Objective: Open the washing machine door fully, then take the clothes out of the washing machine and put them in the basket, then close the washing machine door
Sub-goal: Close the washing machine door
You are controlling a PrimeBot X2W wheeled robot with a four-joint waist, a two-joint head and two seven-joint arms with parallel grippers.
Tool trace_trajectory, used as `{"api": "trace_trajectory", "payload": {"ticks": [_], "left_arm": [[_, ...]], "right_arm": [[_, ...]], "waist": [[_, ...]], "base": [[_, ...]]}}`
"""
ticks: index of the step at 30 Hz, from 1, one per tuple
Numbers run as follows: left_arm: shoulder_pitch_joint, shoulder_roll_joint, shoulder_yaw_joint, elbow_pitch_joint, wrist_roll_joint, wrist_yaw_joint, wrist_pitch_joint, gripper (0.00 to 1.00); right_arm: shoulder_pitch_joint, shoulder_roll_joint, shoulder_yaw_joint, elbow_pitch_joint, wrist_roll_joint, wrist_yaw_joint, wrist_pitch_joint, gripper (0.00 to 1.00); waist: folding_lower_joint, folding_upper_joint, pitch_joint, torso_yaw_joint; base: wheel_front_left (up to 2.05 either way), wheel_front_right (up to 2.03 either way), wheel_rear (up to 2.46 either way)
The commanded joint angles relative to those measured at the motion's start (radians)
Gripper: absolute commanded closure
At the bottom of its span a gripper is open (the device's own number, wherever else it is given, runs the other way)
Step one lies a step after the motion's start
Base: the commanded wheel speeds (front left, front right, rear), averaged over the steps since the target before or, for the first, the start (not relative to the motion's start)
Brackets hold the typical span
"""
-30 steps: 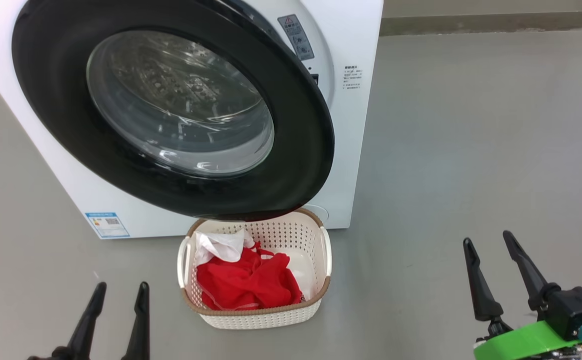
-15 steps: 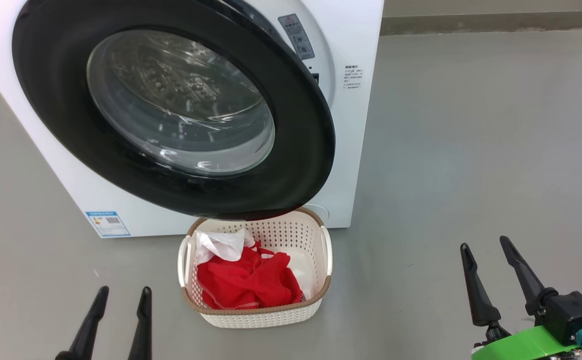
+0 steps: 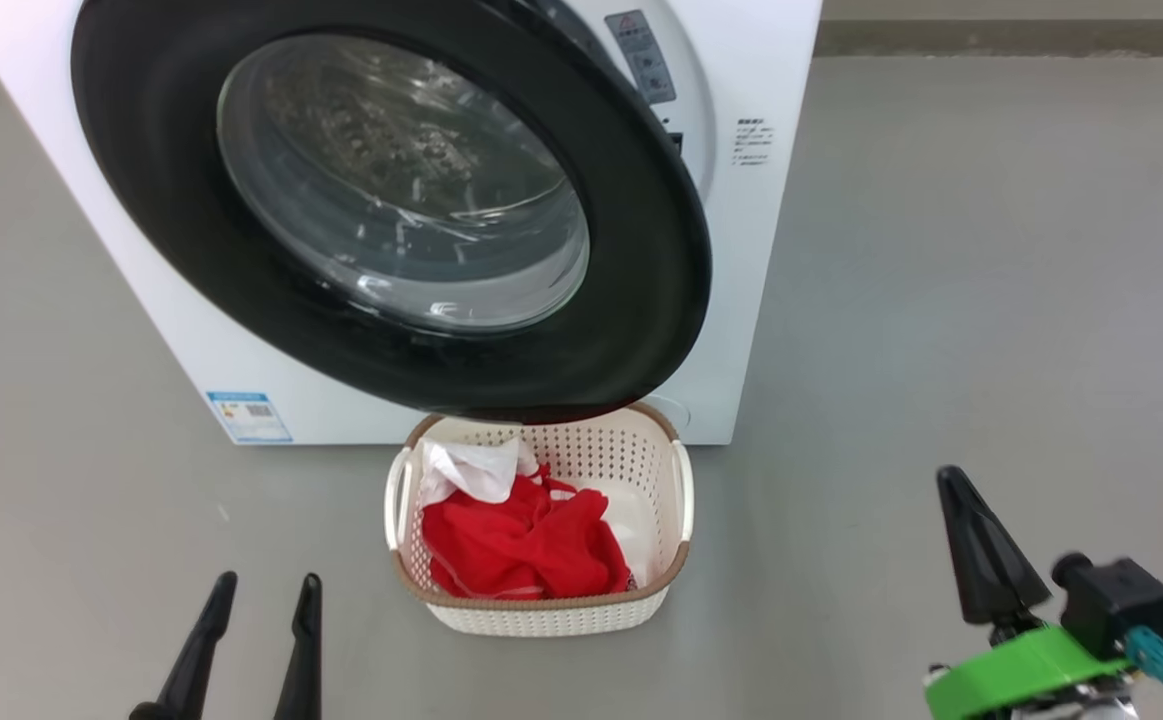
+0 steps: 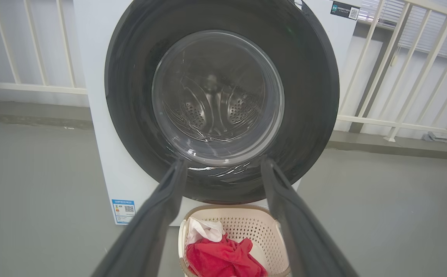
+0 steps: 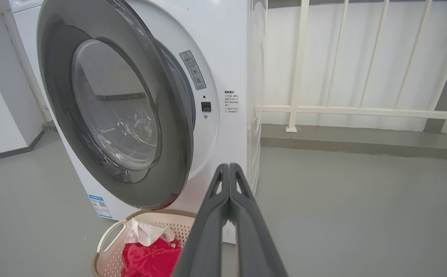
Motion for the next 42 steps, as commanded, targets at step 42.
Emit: {"api": "trace_trajectory", "payload": {"ticks": [42], "left_arm": [[-0.195, -0.061, -0.026, -0.009, 0.008, -0.049, -0.012, 0.0]], "right_arm": [[-0.648, -0.01, 0.146, 0.228, -0.141, 0.005, -0.006, 1.0]], "waist": [[0.0, 0.0, 0.298, 0.224]], "base": [[0.0, 0.0, 0.0]]}}
